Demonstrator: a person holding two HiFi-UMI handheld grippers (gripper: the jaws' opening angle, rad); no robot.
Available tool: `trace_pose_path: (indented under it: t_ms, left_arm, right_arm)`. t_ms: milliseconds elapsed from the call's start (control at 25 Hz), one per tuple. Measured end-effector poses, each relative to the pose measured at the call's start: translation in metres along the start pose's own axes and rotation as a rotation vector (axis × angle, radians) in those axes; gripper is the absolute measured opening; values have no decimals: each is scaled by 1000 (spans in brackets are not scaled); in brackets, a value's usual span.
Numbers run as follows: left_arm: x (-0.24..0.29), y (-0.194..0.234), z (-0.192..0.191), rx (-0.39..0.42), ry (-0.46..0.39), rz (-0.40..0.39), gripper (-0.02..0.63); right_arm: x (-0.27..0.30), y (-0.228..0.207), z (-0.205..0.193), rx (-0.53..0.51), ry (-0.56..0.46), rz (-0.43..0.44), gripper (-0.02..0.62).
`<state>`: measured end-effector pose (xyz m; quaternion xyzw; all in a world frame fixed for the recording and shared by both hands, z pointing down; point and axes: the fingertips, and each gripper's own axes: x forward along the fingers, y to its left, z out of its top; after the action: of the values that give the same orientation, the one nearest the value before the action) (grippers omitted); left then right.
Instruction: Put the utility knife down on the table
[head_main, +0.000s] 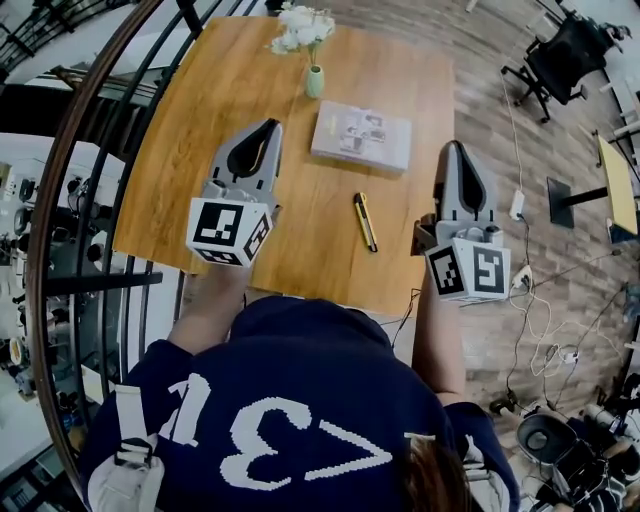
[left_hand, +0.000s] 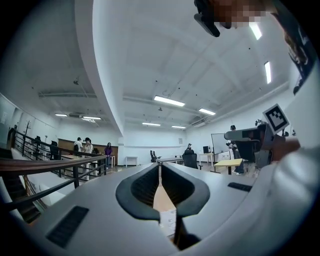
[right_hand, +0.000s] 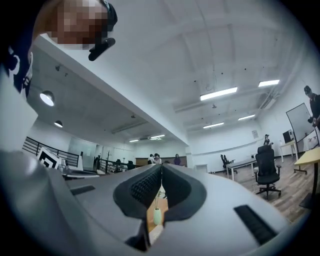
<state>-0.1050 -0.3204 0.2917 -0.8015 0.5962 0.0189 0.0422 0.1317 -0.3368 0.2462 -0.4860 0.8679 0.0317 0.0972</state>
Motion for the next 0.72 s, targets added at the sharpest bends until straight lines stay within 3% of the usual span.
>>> trace_pose_path:
  t_ms: [720]
  left_arm:
    - [-7,-3,2,0,3,4,28]
  right_arm:
    - [-5,11,-5,27,15,23,28]
